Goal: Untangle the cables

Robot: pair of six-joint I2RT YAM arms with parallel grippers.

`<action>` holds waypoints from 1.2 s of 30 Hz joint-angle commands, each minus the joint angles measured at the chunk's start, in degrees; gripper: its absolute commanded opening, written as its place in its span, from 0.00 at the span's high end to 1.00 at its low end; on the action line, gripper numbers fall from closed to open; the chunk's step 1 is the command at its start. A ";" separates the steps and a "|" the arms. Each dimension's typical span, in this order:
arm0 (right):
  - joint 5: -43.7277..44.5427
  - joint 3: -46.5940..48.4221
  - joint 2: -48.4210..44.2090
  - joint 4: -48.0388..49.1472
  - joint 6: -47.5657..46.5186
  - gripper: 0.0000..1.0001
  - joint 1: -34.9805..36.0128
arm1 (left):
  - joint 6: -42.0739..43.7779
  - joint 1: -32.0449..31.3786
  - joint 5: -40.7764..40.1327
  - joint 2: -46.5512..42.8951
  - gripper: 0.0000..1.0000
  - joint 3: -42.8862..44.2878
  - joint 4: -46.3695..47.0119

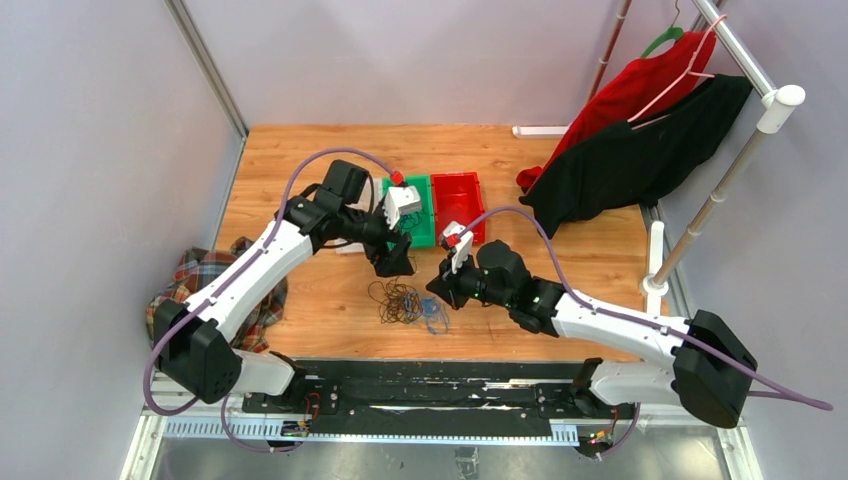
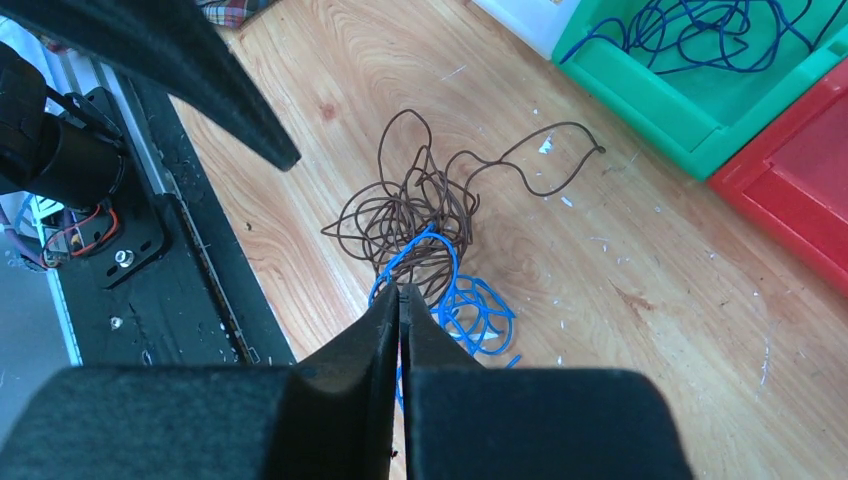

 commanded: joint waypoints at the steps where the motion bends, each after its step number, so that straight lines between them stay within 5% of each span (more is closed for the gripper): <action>1: 0.73 0.48 0.05 -2.17 0.83 0.90 -0.36 | 2.48 -0.47 4.98 1.04 0.14 -1.70 -0.41; 6: -1.24 0.22 5.02 -0.41 -0.76 0.51 -0.36 | 3.02 -0.47 2.83 0.22 0.12 -1.85 -1.73; 9: -2.68 2.52 9.87 -0.38 -2.30 0.47 -0.36 | 2.87 -0.47 0.10 -1.33 0.03 -1.47 -1.89; 20: 0.34 4.41 16.53 1.85 -3.66 0.76 -0.34 | 3.62 -0.38 -2.43 -5.98 0.02 -1.37 -2.55; 27: 0.73 4.65 19.02 1.39 -3.68 0.68 -0.29 | 3.18 -0.38 -1.30 -5.99 0.02 -1.22 -2.60; 33: 2.23 3.59 16.24 2.25 -3.43 0.98 -0.28 | 3.44 -0.38 -1.52 -6.63 0.02 -1.47 -2.71; 36: 2.96 2.74 11.42 2.29 -3.11 0.99 -0.15 | 3.49 -0.38 -0.51 -6.21 0.02 -2.20 -2.71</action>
